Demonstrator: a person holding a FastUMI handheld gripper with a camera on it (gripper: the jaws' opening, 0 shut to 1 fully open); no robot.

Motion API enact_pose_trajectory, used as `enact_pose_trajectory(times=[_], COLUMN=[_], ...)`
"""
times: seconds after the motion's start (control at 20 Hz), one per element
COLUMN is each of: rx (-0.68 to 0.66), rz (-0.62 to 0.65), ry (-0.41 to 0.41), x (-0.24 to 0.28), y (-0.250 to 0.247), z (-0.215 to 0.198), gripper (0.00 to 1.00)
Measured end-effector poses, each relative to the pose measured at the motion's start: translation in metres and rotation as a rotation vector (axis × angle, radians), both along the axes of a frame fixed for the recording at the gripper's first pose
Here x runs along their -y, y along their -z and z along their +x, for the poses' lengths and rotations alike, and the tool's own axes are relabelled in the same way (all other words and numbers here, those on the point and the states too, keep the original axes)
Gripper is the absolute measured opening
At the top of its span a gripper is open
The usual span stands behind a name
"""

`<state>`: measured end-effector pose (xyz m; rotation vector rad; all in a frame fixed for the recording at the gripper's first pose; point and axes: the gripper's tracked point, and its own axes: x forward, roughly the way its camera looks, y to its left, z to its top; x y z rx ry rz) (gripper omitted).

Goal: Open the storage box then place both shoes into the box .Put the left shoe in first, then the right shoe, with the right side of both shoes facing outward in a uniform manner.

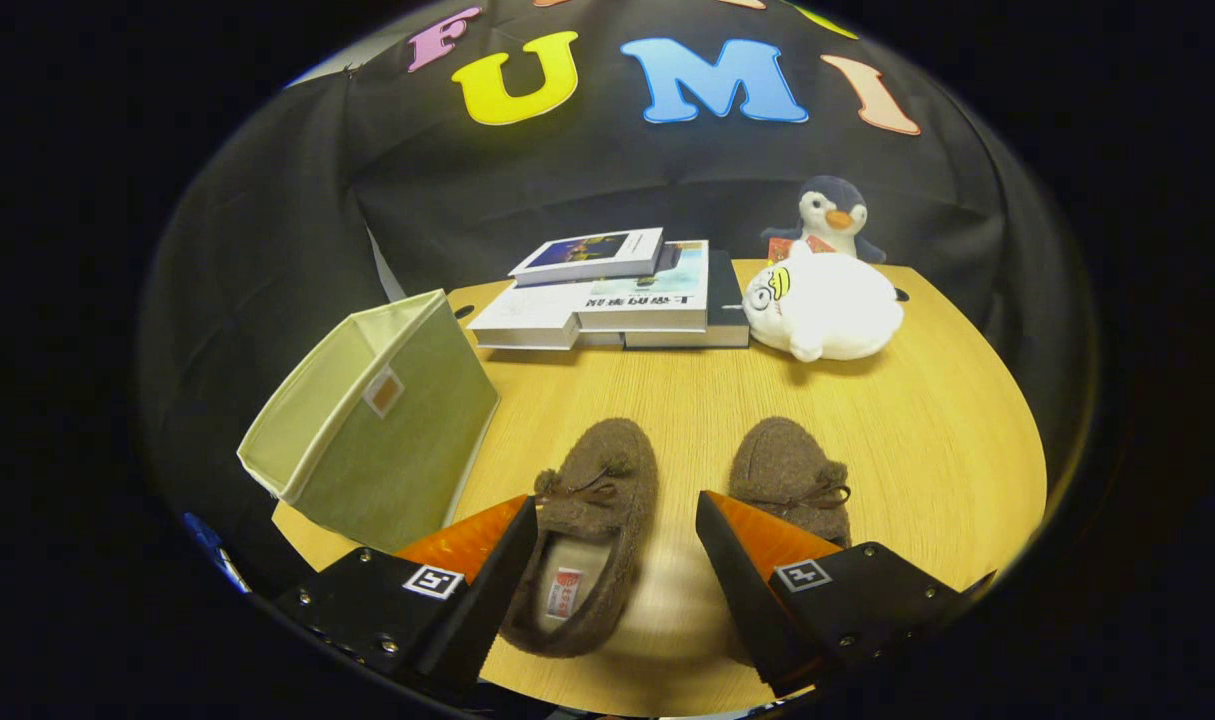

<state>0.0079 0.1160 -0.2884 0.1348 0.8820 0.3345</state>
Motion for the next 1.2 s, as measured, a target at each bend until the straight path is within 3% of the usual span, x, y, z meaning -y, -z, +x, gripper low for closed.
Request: enact_pose_trajectory(times=[0.65,0.8,1.05,1.15,1.2], rx=[-0.142,-0.173,-0.226,-0.246,-0.237], rz=[-0.102,-0.094,-0.061,-0.037,-0.052], ry=[-0.053,-0.065,-0.057,-0.051,-0.011], x=[0.002,-0.004,-0.013,-0.017,-0.011], y=[0.063,0.068,0.072,0.070,0.069], z=[-0.010,-0.010,-0.014,-0.014,-0.010], gripper=[0.97,0.88,0.55,0.55,0.55])
